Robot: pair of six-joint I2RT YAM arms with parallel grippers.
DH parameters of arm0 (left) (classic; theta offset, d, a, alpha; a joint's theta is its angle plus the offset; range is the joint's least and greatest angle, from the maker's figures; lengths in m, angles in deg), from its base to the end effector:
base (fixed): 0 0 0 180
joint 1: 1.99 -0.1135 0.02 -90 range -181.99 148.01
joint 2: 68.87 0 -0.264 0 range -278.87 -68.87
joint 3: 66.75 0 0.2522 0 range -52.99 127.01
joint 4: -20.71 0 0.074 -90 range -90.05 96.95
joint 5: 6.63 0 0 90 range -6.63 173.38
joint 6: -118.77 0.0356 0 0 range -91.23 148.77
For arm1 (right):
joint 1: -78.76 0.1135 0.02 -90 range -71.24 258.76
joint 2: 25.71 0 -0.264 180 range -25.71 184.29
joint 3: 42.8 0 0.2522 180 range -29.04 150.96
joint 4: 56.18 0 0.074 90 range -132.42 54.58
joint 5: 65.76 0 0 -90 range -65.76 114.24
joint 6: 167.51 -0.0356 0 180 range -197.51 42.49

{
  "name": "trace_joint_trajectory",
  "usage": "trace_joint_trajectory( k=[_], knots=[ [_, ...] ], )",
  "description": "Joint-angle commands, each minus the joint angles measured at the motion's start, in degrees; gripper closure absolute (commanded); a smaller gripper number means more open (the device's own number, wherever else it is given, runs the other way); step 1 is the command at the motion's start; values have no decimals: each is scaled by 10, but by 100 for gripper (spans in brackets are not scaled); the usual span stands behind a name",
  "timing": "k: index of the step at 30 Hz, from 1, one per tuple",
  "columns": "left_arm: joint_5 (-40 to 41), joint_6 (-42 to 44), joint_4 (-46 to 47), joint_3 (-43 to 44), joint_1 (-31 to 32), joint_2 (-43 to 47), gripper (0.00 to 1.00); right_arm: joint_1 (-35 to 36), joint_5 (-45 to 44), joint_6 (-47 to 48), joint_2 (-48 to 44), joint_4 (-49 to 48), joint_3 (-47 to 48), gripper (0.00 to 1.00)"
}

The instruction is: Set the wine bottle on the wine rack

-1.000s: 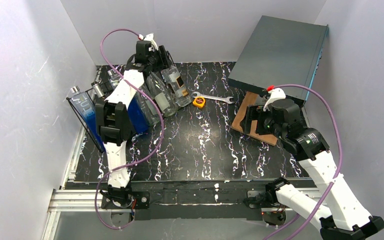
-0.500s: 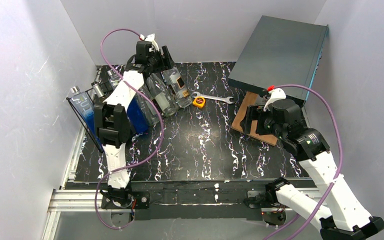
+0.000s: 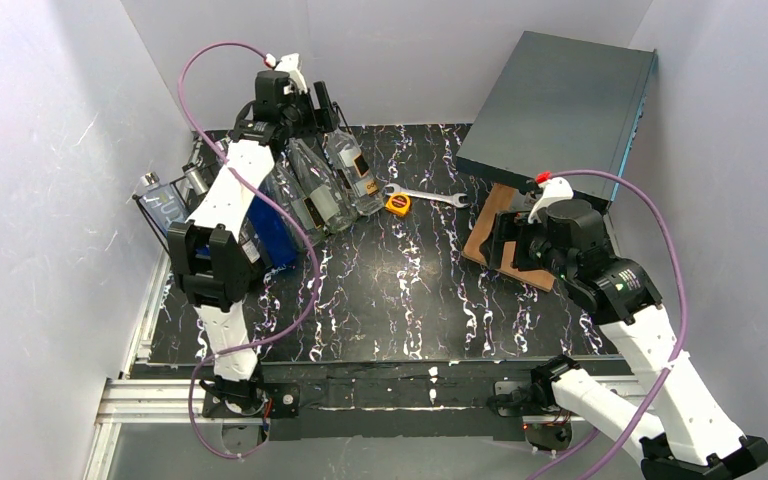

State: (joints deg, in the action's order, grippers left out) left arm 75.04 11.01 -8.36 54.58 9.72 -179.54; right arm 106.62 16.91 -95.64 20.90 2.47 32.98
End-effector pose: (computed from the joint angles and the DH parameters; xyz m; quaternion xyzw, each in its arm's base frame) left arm 0.4540 -0.0994 0.3727 -0.0003 0.8101 -0.2053 0.5492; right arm 0.1383 0.0680 0.3745 -0.0410 0.8616 0.1456 0.4845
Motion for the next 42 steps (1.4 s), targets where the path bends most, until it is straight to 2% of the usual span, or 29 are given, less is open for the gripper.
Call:
trace_joint_trajectory(
  k=[1, 8, 13, 20, 27, 32, 42],
  knots=[
    [-2, 12, -22, -12, -3, 75, 26, 1, -3, -2, -6, -11, 16, 2],
    [-14, 13, -21, -50, -3, 151, 22, 1, -6, 3, -8, -7, 25, 2],
    [-59, -26, 5, -111, -3, 245, 21, 0, -10, 4, -16, -2, 31, 2],
    [-120, -89, 57, -252, -3, 424, 16, 0, -6, 8, -27, 6, 48, 2],
    [-99, -116, 52, -366, -3, 622, 11, 0, 8, 25, -40, 22, 90, 2],
    [-91, -101, 23, -376, -3, 722, 9, 0, 3, 49, -61, 20, 138, 2],
    [-47, -66, -25, -361, -3, 859, 6, -8, -25, 87, -59, 64, 265, 2]
  ],
)
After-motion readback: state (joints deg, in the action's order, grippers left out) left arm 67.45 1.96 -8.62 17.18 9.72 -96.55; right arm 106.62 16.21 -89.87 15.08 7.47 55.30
